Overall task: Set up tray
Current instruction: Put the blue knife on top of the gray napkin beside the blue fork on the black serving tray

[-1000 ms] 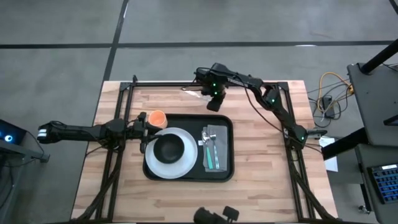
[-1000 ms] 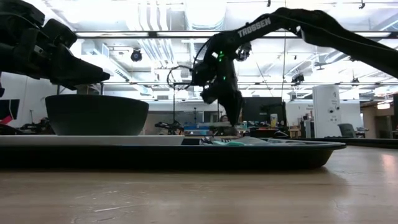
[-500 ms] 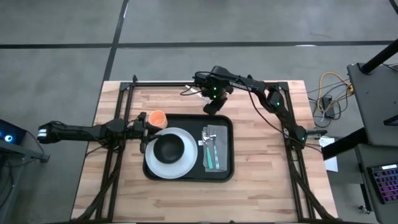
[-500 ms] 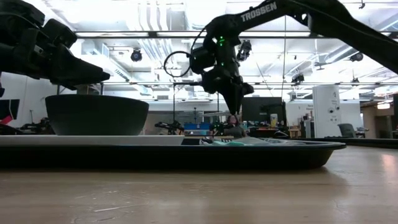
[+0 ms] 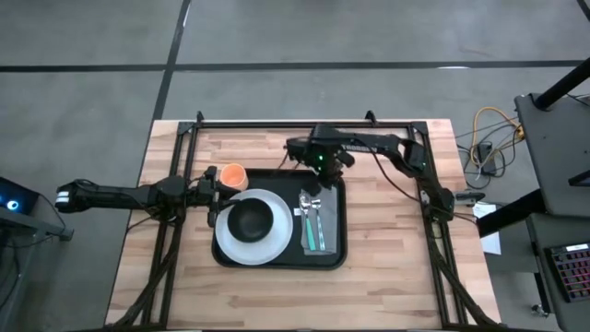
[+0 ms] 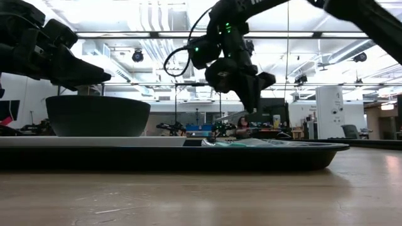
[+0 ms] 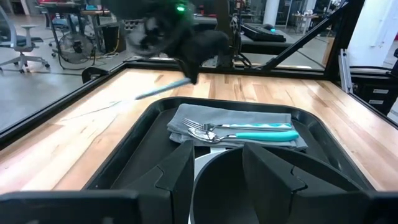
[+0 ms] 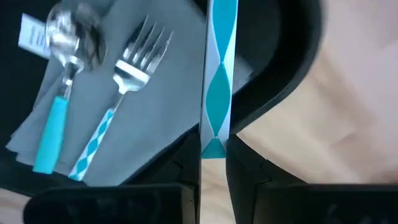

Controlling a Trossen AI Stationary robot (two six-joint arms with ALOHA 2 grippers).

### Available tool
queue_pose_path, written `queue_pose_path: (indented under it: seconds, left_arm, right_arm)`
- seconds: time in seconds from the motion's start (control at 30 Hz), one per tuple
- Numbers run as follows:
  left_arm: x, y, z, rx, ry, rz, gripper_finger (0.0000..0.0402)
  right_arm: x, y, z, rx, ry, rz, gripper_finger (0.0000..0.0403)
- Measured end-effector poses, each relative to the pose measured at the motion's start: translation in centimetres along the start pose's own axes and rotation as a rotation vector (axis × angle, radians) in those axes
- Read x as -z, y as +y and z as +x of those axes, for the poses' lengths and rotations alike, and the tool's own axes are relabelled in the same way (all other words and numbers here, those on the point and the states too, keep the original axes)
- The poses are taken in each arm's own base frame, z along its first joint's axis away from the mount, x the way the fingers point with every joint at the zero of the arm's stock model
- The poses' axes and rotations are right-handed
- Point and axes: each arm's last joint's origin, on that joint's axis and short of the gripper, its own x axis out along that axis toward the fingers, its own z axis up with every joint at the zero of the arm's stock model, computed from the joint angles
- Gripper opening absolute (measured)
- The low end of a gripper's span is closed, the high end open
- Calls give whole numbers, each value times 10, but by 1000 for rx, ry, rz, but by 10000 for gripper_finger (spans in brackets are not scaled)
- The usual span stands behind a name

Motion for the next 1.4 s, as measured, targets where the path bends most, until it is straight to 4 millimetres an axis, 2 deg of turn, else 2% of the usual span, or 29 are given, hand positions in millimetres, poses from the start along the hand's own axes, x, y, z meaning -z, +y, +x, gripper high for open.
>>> queue_pose_path:
  seconds: [0.33,0.57,0.77,0.93,1.1,1.4]
  left_arm:
    - [0,0,0,0,1,0,118]
    - [0,0,0,0,0,0,118]
    - [0,0,0,0,0,0,118]
    - [0,0,0,0,0,0,118]
    - [0,0,0,0,1,0,118]
    - [1,0,0,0,8,0,118]
  right_arm:
    - [58,38,21,-166,-121,256,33]
    - [100,65,47,-205,-93,502,33]
    - [127,94,58,-273,-82,619,33]
    - [140,112,73,-280,-107,682,33]
    - [144,123,86,-277,-97,690,33]
    - [144,118,88,-223,-100,671,33]
